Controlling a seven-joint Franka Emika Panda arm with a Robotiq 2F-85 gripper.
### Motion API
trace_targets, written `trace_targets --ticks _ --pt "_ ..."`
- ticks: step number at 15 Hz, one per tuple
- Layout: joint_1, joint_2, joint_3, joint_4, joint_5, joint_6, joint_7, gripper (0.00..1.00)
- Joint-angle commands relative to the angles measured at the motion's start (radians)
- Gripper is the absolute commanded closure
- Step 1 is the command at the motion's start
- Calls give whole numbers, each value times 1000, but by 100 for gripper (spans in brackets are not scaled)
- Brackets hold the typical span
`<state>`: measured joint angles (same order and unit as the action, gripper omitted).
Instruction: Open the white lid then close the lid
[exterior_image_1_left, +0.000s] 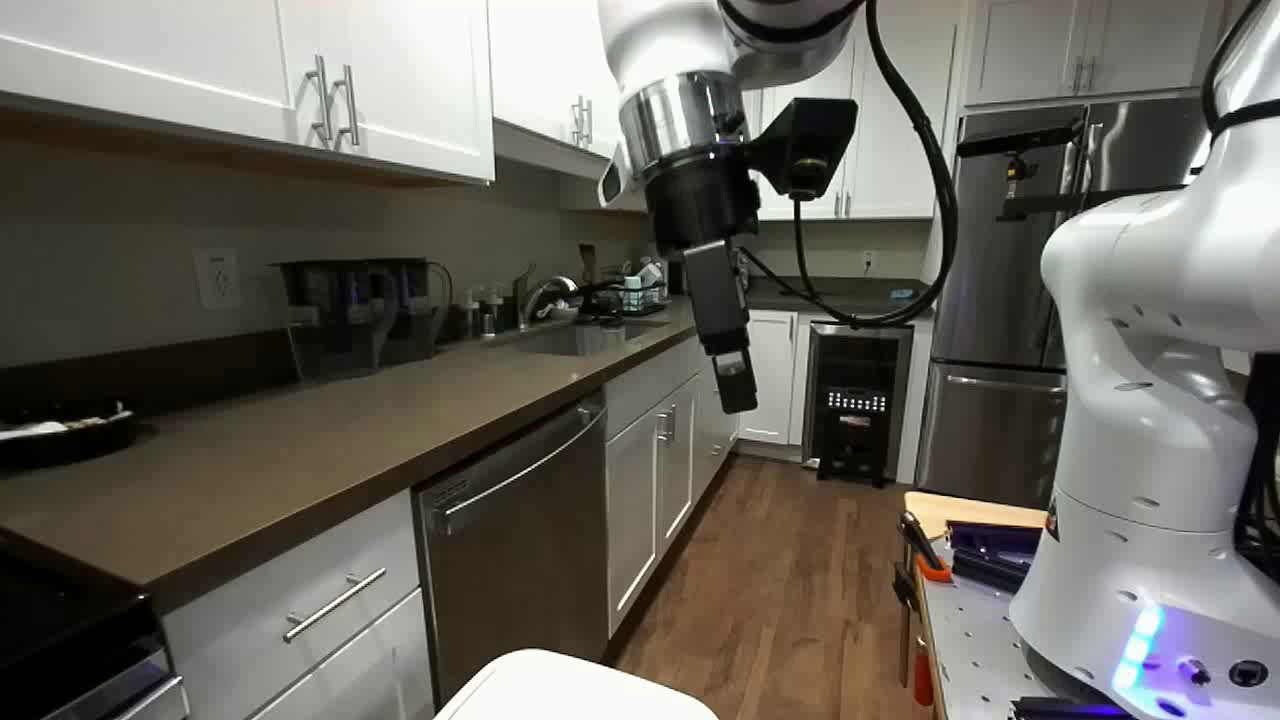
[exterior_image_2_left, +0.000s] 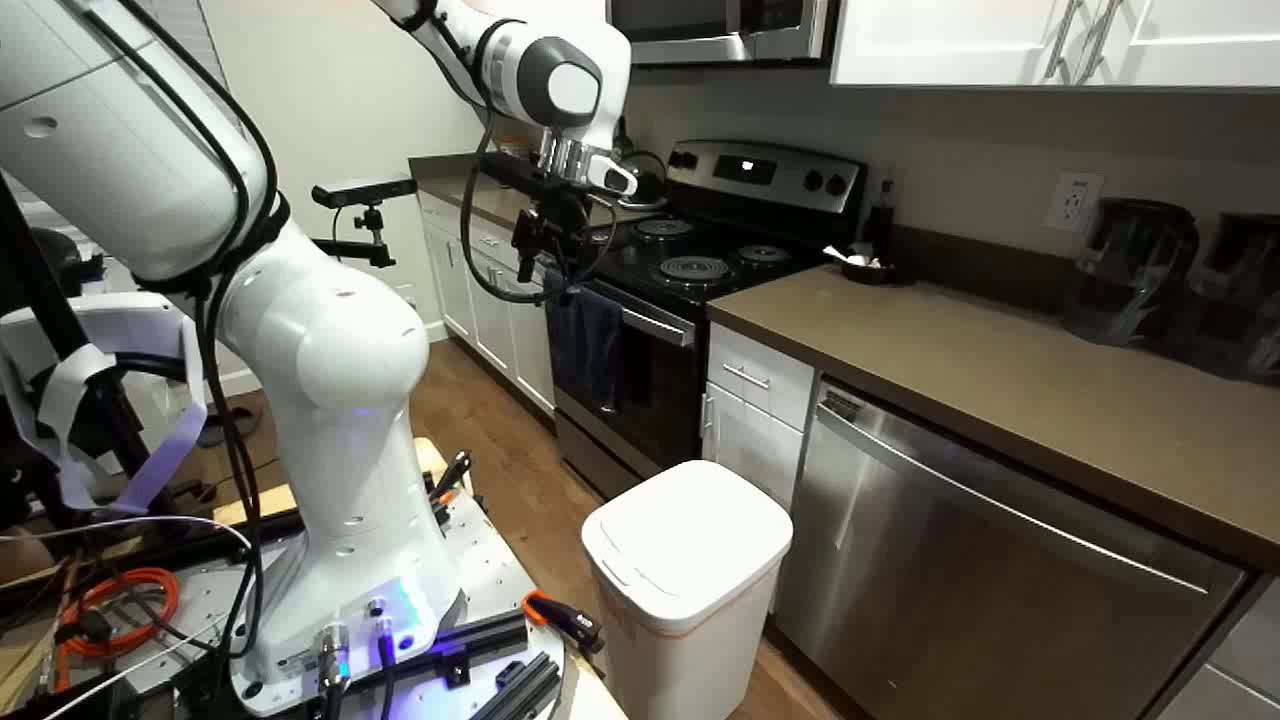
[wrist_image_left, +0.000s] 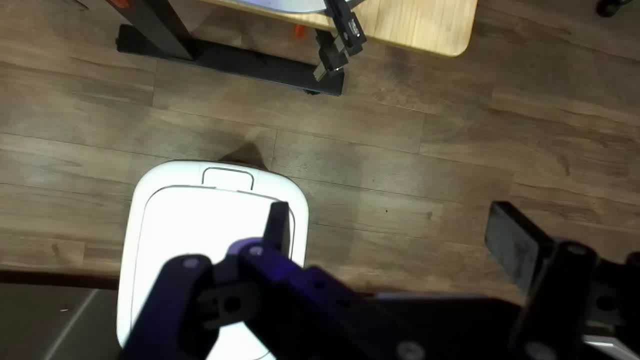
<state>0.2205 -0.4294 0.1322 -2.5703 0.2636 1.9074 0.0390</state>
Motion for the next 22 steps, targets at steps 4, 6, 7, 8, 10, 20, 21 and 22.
trace_targets --ticks 4,6,7,8,10,20,21,22 --pt "-10 -1 9 2 3 -4 -3 0" --pt "-10 -1 9 2 3 -4 -3 0" --pt "-10 -1 9 2 3 -4 -3 0" --pt "-10 -1 9 2 3 -4 -3 0" --pt "-10 -1 9 2 3 -4 -3 0" --pt "-7 160 37 -80 -18 156 -44 0" --pt "-11 194 42 -93 -35 205 -42 0" --pt "-17 247 53 -109 -79 283 -31 0"
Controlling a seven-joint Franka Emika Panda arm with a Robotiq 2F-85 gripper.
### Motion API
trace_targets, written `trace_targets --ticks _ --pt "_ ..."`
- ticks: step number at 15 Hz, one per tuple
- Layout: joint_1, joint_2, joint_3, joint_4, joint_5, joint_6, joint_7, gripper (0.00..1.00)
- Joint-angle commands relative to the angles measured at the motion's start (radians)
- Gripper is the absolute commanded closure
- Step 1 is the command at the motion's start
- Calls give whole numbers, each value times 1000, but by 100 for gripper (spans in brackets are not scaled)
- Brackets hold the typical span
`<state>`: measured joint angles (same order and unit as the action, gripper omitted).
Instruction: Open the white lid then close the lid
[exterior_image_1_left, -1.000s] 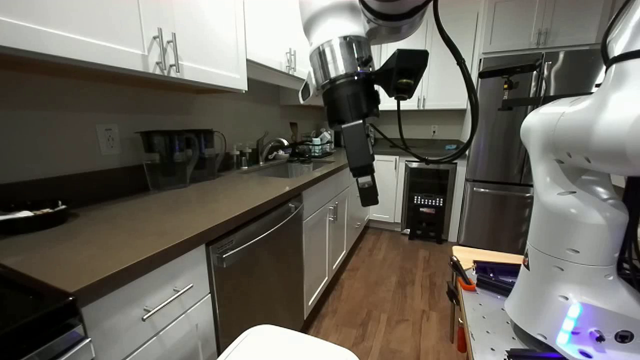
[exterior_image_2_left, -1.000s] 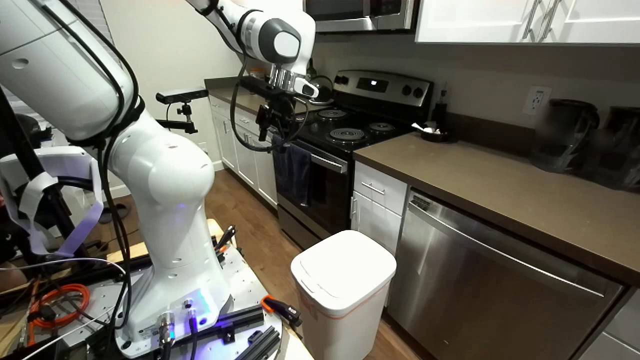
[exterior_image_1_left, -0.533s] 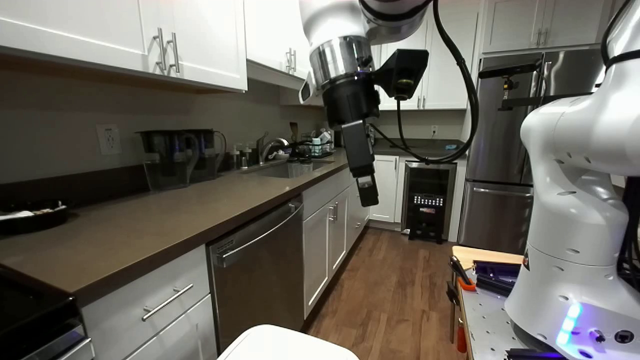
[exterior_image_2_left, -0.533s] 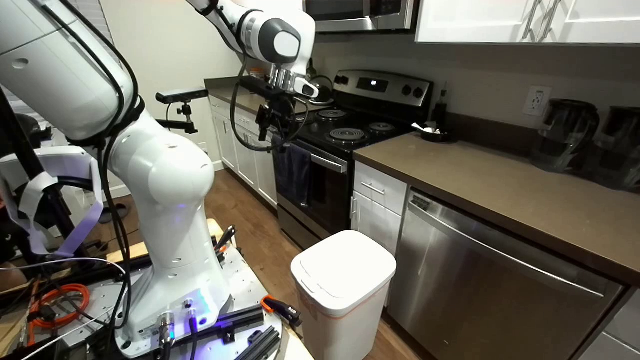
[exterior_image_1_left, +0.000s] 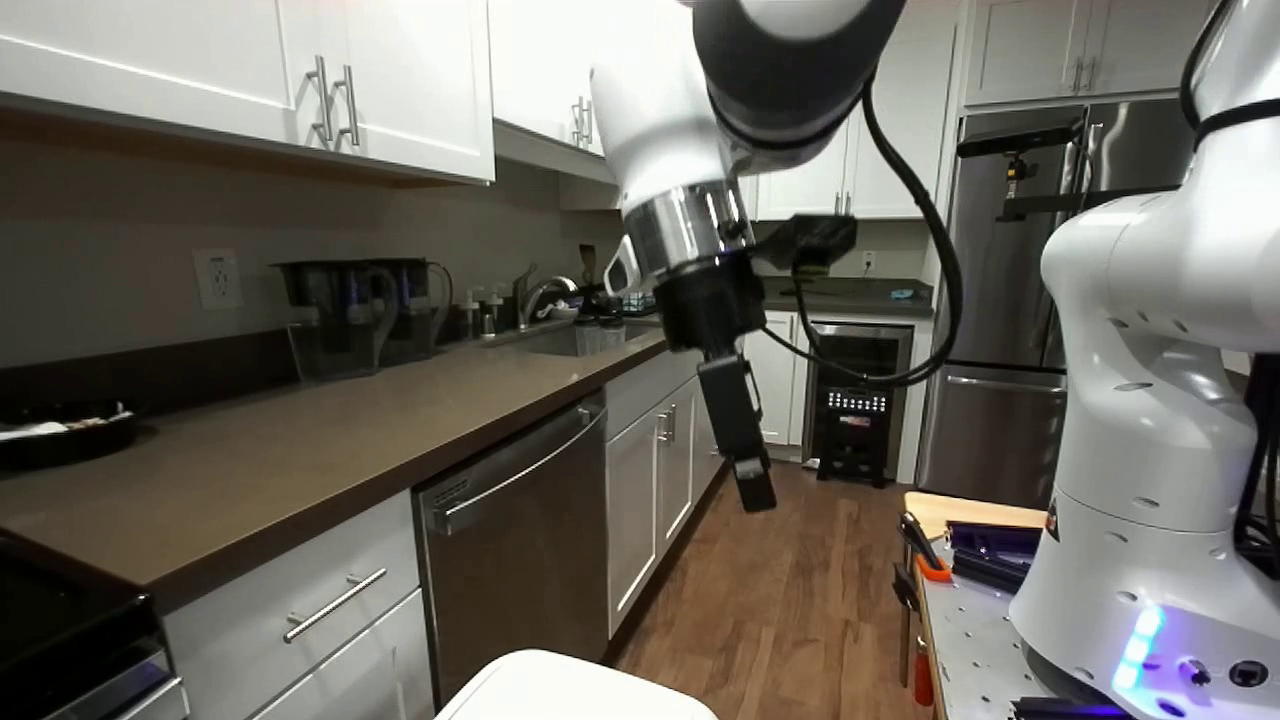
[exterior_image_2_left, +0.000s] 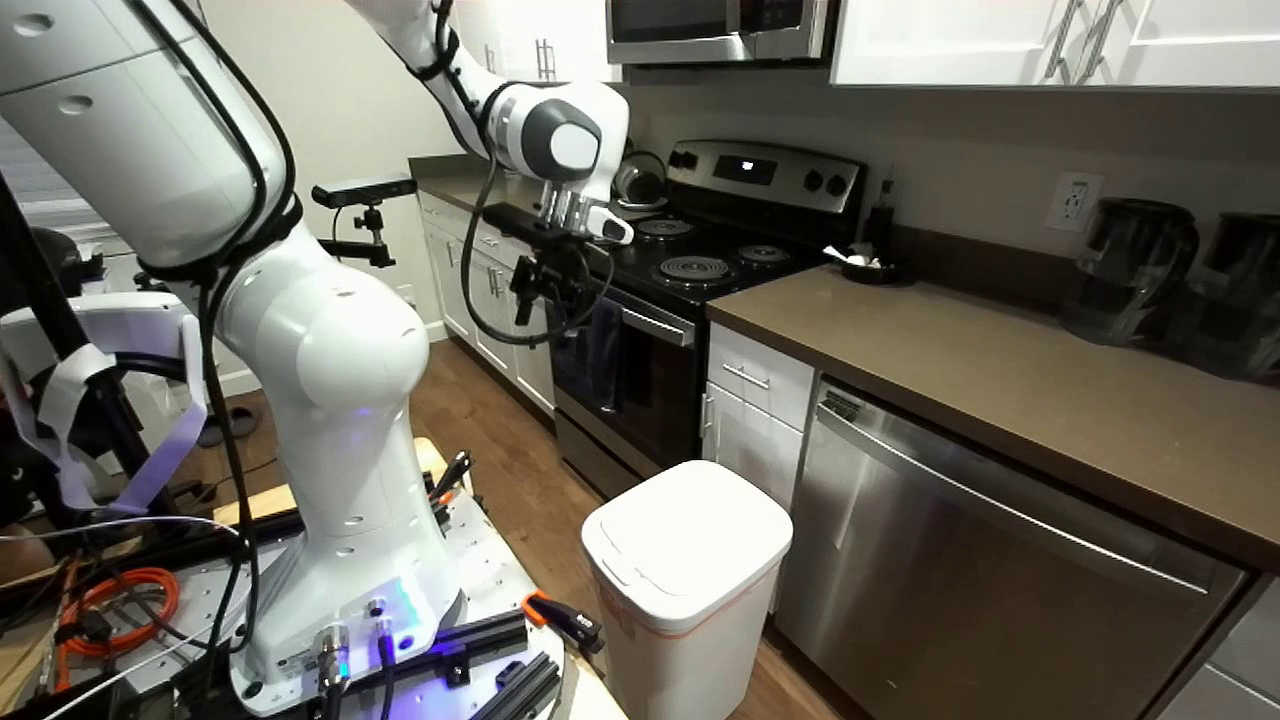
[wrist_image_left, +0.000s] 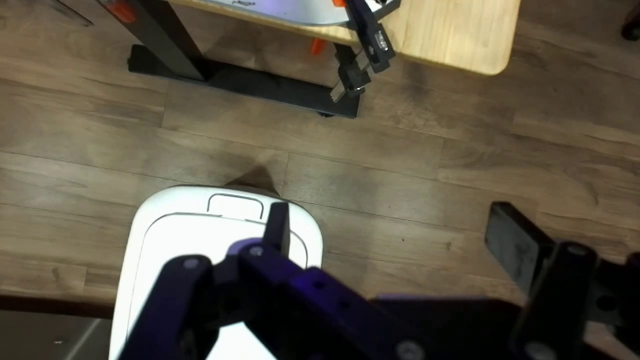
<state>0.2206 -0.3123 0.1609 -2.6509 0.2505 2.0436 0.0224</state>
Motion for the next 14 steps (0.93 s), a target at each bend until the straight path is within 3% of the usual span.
trace_targets --ticks 1,7,11,14 --pt "-23 175 27 -34 -106 203 -3 0" --pt "-35 513 -5 -19 -414 564 101 0" --pt "35 712 -124 53 -626 672 232 0" --pt "110 837 -224 128 -692 766 285 0"
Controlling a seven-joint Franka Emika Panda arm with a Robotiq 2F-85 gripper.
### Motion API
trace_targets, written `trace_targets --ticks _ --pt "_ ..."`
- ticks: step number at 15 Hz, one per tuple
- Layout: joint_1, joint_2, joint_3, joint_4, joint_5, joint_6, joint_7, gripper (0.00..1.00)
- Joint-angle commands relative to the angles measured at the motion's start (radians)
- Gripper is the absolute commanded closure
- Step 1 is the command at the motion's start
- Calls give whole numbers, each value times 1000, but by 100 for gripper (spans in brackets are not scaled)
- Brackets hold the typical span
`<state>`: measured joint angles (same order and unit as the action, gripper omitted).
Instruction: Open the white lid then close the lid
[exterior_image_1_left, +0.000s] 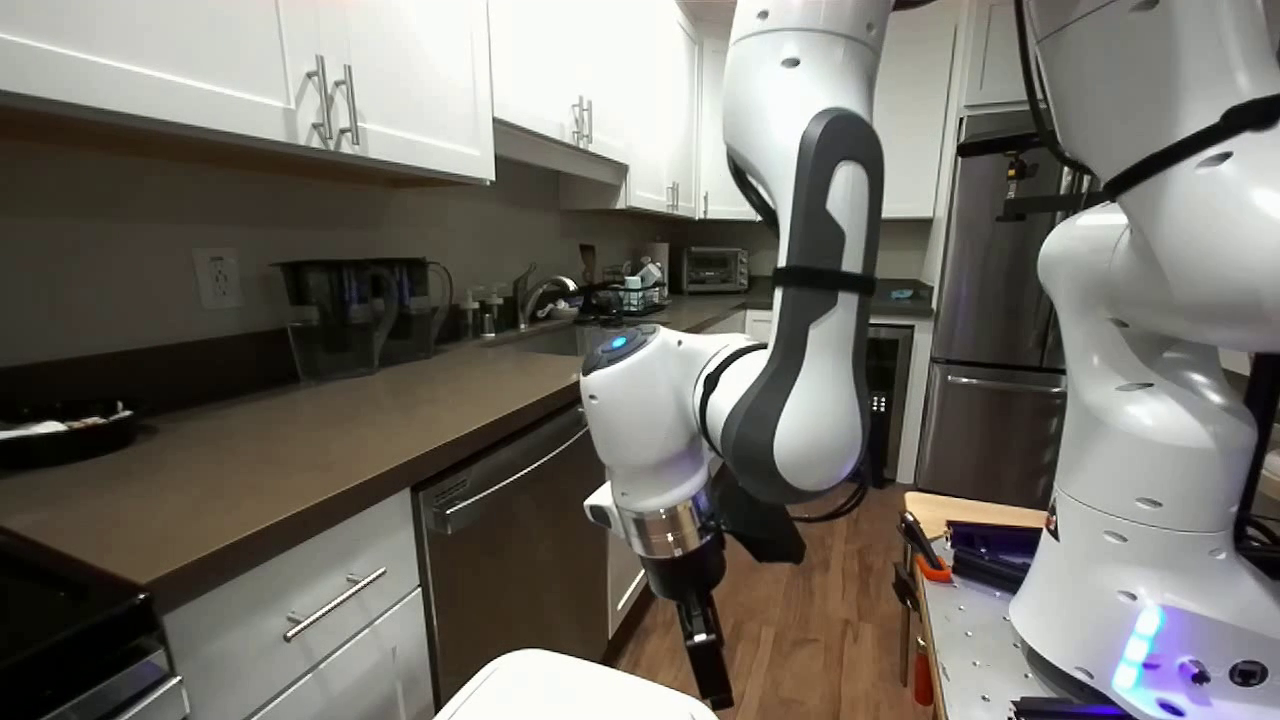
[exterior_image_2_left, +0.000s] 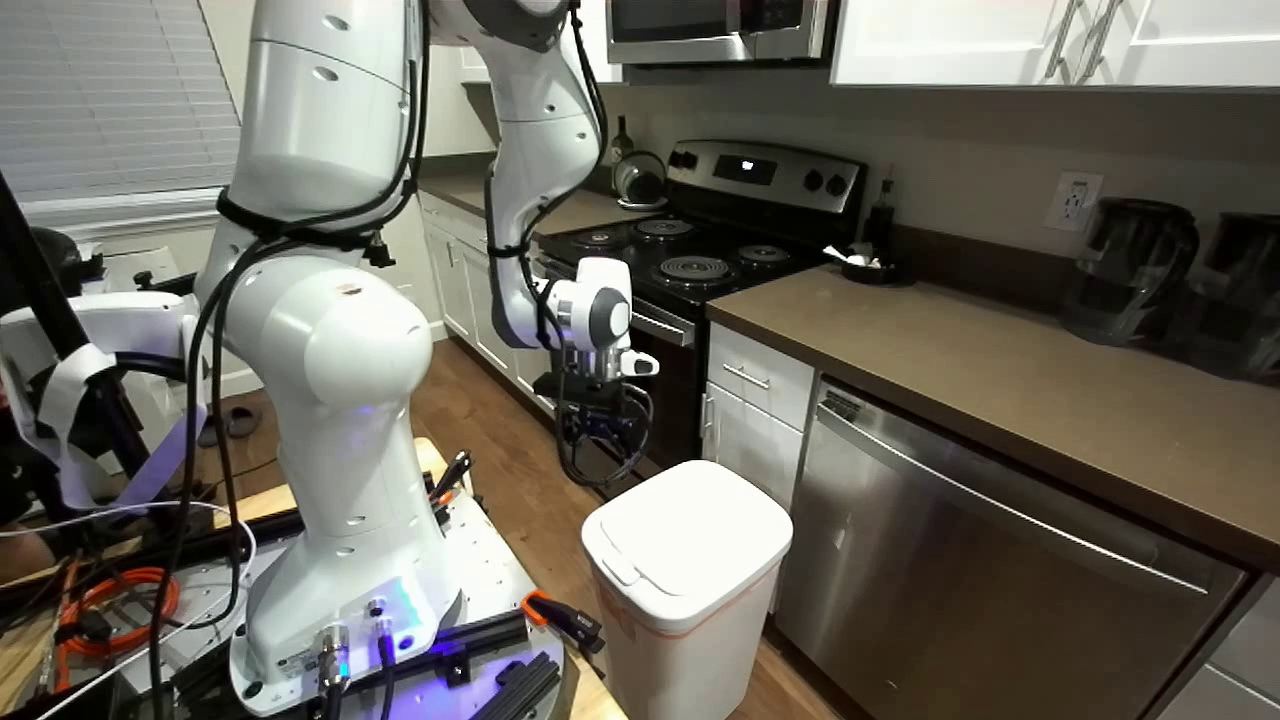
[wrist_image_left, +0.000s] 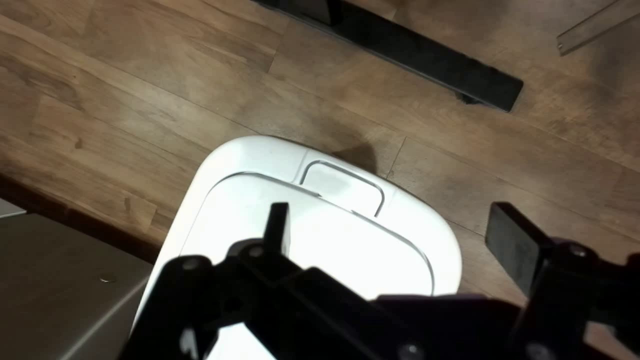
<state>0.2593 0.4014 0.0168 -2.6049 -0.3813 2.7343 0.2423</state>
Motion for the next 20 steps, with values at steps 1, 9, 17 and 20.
trace_targets --ticks 1,9,17,20 --pt "86 162 -96 107 -47 102 63 0" --pt "73 438 -101 251 135 267 -21 0" --pt "43 640 -86 397 220 278 -72 9" --pt "45 673 -87 437 222 267 -78 40"
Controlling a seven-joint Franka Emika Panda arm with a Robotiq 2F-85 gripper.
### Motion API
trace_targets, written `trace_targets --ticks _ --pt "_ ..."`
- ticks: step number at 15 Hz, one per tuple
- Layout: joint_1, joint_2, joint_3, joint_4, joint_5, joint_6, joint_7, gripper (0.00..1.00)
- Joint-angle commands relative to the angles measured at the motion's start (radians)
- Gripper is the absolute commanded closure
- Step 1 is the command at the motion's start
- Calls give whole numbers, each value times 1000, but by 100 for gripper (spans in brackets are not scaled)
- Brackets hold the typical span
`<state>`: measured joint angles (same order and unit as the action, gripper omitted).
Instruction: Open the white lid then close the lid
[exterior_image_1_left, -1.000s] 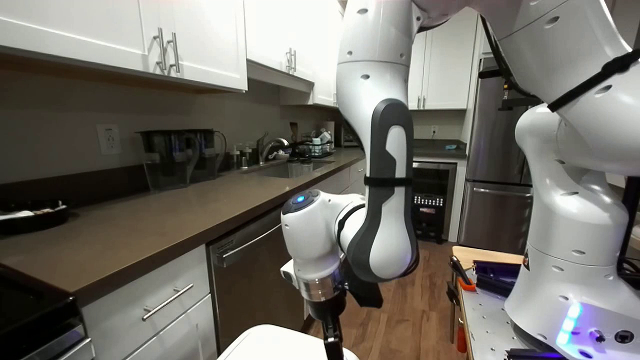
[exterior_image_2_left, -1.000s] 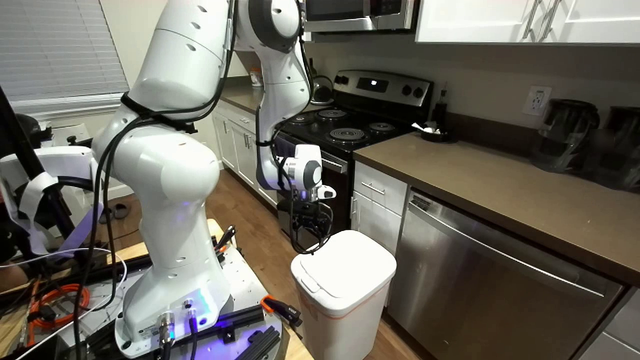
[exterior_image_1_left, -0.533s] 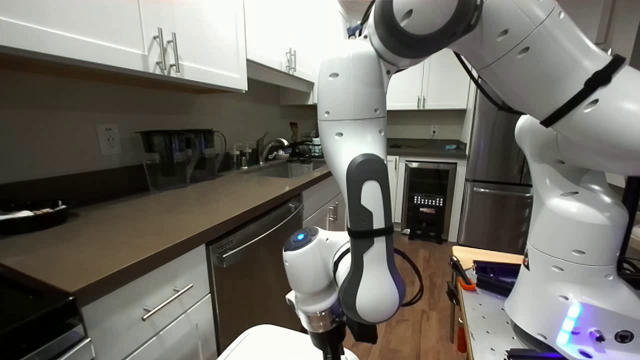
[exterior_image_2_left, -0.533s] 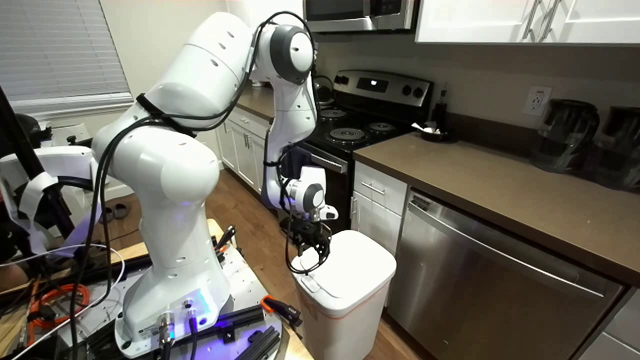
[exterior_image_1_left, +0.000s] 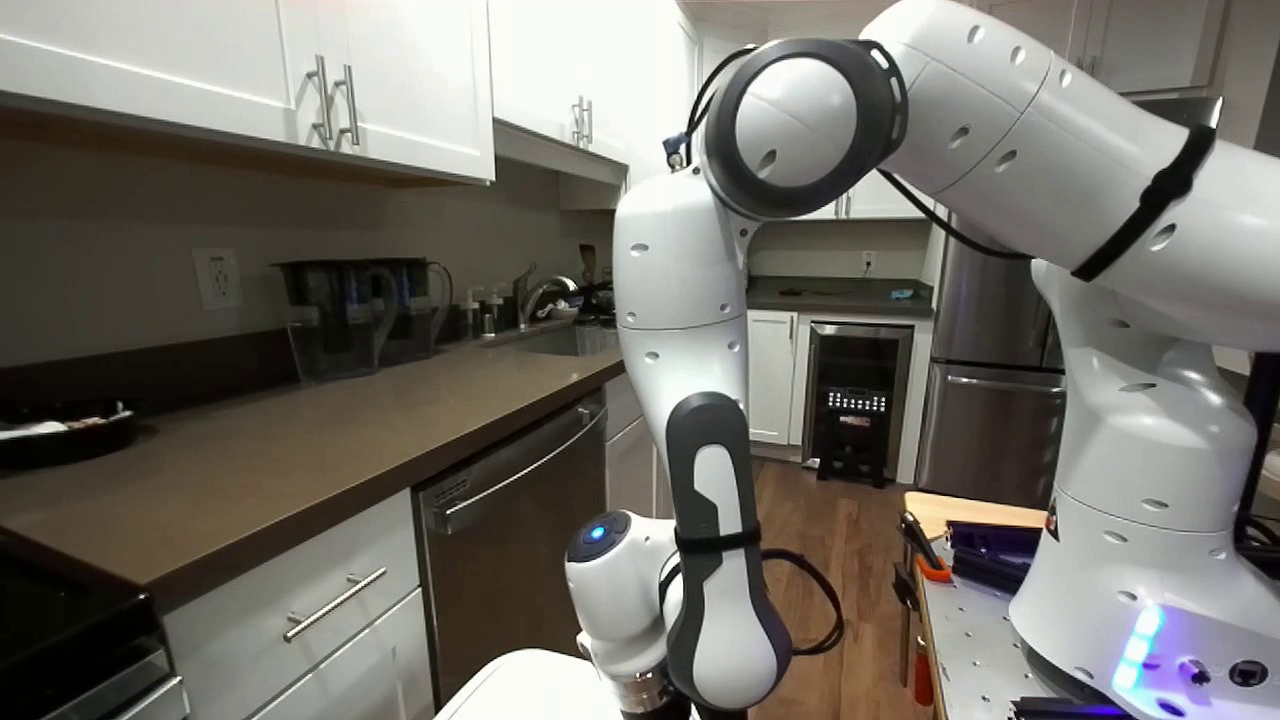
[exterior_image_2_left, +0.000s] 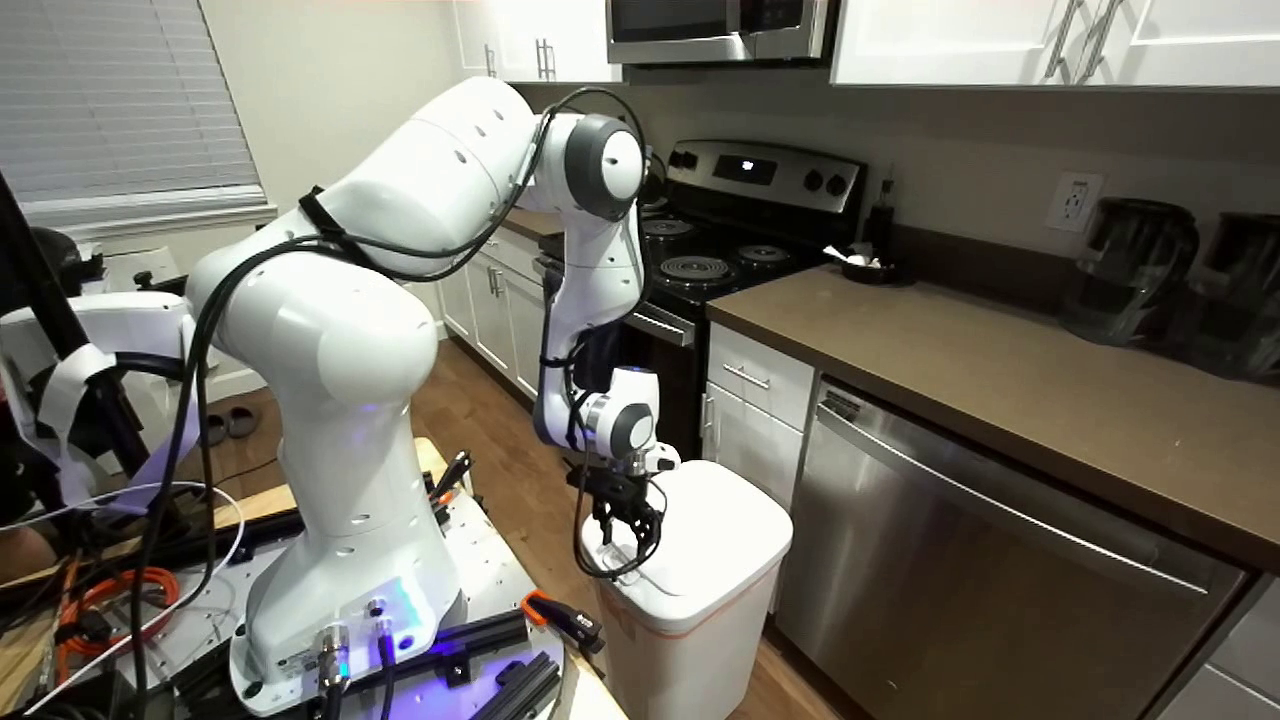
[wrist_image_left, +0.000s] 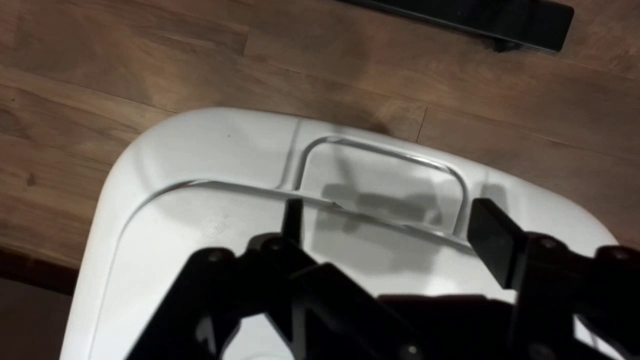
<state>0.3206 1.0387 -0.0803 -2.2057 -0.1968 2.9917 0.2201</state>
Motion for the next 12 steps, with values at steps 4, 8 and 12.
trace_targets --ticks 4,8,12 --pt "-26 48 15 67 45 -49 -56 66" --pt "-44 17 29 70 58 -151 -55 91" --pt "-50 40 29 75 60 -179 -45 98"
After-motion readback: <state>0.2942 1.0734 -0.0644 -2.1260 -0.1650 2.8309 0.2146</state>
